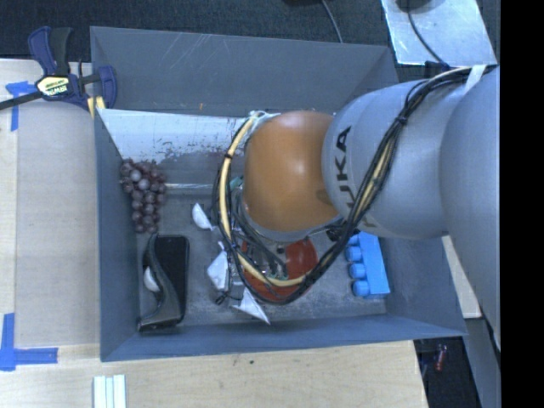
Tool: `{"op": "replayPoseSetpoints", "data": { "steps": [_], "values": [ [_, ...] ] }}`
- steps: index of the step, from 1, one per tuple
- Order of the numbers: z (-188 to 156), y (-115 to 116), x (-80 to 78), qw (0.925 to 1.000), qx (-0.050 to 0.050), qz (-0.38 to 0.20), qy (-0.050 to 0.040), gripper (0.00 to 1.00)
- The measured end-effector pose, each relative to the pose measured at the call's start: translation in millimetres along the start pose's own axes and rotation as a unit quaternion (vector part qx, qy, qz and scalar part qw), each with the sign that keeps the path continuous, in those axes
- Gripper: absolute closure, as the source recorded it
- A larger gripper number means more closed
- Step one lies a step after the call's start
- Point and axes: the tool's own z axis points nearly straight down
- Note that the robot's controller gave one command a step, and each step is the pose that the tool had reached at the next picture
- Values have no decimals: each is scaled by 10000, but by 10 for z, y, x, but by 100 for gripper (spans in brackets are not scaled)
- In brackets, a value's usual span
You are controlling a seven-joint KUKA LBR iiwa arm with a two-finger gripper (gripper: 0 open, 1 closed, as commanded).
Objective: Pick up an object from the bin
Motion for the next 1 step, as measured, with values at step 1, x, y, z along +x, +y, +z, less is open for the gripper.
{"op": "replayPoseSetpoints", "data": {
  "steps": [1],
  "values": [
    [0,0,0,10000,0,0,0,0]
  ]
}}
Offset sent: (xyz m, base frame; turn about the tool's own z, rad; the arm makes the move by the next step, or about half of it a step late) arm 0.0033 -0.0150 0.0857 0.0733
